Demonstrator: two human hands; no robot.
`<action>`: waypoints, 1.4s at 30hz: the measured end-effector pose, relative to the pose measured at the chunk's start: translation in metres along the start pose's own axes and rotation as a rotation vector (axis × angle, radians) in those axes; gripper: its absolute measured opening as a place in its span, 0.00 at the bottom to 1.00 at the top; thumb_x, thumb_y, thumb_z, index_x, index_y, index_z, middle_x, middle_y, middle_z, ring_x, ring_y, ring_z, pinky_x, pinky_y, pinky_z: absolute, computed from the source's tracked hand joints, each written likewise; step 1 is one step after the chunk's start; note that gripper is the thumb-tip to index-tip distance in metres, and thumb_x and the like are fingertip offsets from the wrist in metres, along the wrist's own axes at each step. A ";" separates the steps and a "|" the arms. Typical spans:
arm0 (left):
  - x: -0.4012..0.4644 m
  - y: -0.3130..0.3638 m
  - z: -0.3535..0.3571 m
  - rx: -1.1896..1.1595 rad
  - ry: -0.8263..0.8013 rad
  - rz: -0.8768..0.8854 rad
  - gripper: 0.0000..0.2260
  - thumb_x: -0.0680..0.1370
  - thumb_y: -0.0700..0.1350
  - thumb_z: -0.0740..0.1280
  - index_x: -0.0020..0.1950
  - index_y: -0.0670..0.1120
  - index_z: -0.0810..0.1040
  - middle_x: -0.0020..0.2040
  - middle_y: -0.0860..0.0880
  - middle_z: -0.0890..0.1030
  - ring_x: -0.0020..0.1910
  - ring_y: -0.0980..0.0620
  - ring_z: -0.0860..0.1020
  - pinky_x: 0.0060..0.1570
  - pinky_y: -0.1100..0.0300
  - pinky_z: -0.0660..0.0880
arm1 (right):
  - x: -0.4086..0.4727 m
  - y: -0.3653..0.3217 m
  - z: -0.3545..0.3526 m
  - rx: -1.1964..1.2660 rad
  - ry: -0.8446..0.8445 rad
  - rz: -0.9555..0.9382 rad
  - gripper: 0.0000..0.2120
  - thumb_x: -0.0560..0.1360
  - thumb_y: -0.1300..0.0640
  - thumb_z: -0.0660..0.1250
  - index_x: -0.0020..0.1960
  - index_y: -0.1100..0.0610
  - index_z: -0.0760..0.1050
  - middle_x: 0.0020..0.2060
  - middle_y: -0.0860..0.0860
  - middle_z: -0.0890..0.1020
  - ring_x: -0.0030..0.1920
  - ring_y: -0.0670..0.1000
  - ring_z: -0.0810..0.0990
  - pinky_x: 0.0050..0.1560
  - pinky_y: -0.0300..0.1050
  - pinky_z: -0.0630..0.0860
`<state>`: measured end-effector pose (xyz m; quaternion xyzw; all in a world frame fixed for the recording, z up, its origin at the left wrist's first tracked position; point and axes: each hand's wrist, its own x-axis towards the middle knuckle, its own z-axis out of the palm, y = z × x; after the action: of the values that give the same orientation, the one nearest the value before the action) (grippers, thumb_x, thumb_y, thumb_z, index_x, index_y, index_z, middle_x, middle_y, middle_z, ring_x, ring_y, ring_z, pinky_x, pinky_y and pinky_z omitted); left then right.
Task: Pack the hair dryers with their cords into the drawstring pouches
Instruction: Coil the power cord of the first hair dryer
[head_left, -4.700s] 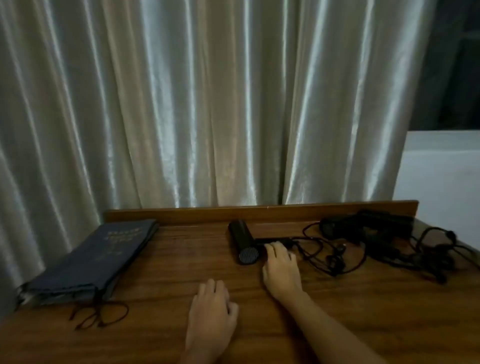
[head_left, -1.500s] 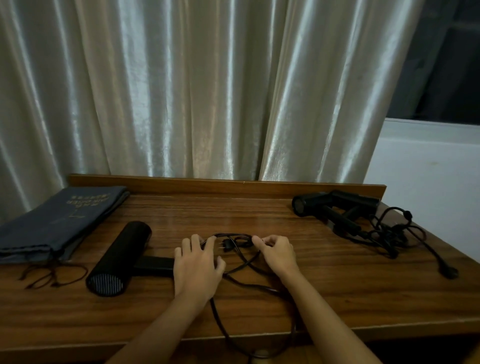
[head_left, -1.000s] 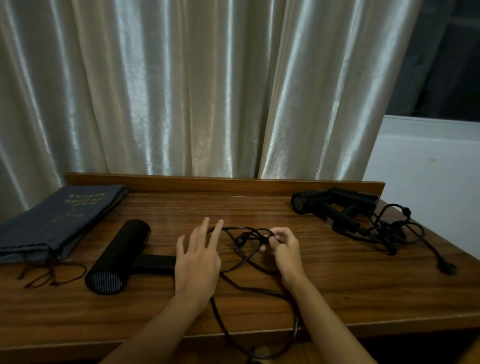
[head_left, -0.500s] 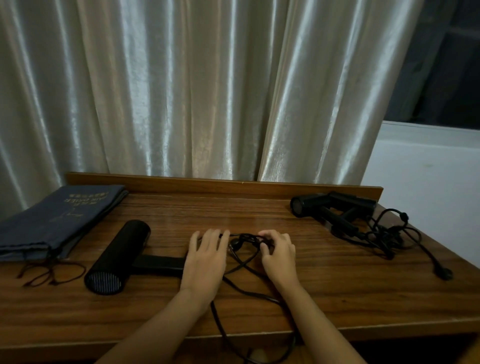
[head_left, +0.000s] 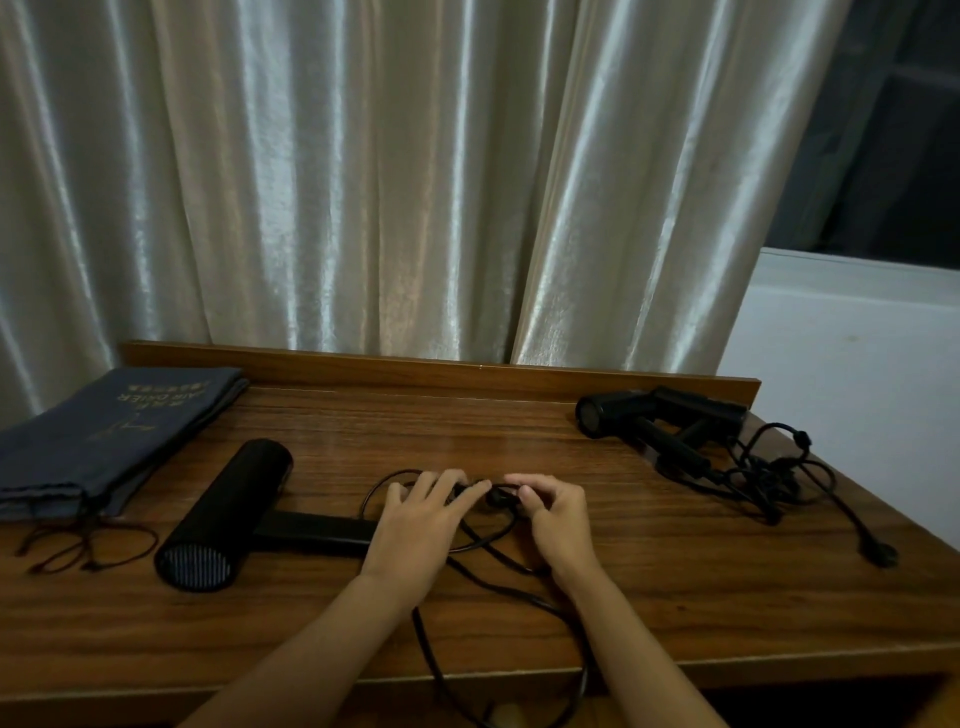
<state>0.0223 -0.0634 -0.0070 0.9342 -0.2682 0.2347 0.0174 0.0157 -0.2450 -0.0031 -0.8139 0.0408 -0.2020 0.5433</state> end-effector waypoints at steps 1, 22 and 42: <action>0.000 -0.001 0.001 -0.006 0.055 -0.007 0.26 0.78 0.47 0.66 0.75 0.59 0.63 0.66 0.53 0.73 0.62 0.50 0.72 0.54 0.51 0.71 | 0.001 0.000 0.002 -0.015 -0.001 0.005 0.14 0.80 0.63 0.64 0.50 0.45 0.82 0.48 0.41 0.83 0.51 0.38 0.79 0.57 0.38 0.75; 0.035 0.005 -0.016 -0.708 -0.324 -0.474 0.17 0.81 0.63 0.52 0.62 0.65 0.76 0.60 0.55 0.76 0.68 0.48 0.62 0.55 0.52 0.54 | 0.004 0.006 0.000 0.174 0.084 -0.044 0.24 0.80 0.70 0.57 0.46 0.45 0.82 0.45 0.47 0.84 0.47 0.45 0.83 0.43 0.38 0.80; 0.035 0.012 -0.009 -0.869 -0.123 -0.676 0.07 0.79 0.57 0.62 0.45 0.65 0.80 0.50 0.65 0.70 0.65 0.52 0.62 0.65 0.47 0.54 | -0.004 -0.007 -0.004 -0.022 0.005 -0.193 0.09 0.77 0.66 0.68 0.47 0.53 0.83 0.43 0.45 0.84 0.48 0.41 0.82 0.52 0.38 0.77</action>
<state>0.0388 -0.0894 0.0159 0.8871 -0.0261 0.0290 0.4600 0.0095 -0.2448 0.0033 -0.8194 -0.0341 -0.2552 0.5121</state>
